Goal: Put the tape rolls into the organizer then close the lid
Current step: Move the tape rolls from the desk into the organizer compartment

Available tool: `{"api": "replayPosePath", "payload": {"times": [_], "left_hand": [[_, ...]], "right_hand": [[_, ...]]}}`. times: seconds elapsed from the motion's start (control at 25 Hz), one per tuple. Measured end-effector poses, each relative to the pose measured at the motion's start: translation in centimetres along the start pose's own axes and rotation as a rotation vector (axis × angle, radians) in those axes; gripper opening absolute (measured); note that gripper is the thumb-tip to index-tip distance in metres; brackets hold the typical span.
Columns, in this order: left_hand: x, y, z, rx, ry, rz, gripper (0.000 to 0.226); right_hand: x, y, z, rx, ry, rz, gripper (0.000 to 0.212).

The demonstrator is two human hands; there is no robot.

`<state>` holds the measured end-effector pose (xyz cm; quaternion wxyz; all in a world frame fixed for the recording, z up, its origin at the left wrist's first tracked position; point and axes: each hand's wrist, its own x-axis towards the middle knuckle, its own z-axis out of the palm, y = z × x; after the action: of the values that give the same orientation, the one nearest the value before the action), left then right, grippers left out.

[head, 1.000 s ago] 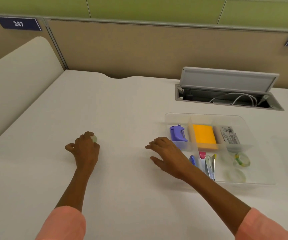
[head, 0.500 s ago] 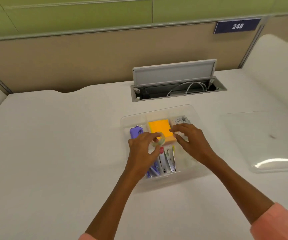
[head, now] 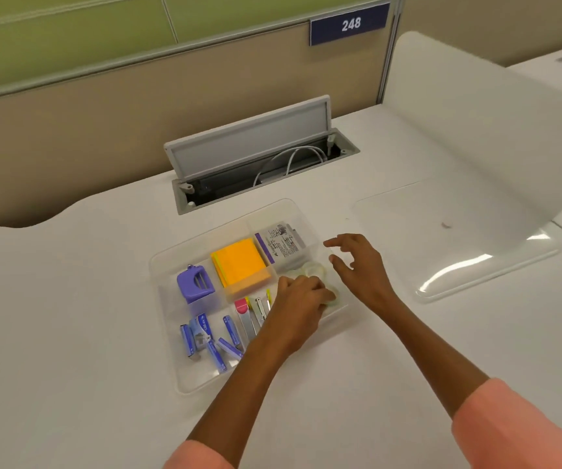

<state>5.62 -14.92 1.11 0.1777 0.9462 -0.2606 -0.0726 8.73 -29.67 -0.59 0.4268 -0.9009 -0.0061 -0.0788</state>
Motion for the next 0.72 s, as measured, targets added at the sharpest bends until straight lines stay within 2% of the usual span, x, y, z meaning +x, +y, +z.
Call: {"api": "replayPosePath", "payload": {"times": [0.28, 0.56, 0.72], "left_hand": [[2.1, -0.5, 0.3, -0.038, -0.108, 0.036, 0.025], [1.5, -0.9, 0.5, -0.072, -0.051, -0.031, 0.026], [1.2, -1.1, 0.4, 0.046, -0.025, -0.037, 0.031]], "right_hand": [[0.2, 0.4, -0.1, 0.064, -0.033, 0.017, 0.026], [0.3, 0.8, 0.2, 0.081, -0.035, 0.044, 0.026], [0.2, 0.8, -0.1, 0.071, -0.030, 0.015, 0.025]]}}
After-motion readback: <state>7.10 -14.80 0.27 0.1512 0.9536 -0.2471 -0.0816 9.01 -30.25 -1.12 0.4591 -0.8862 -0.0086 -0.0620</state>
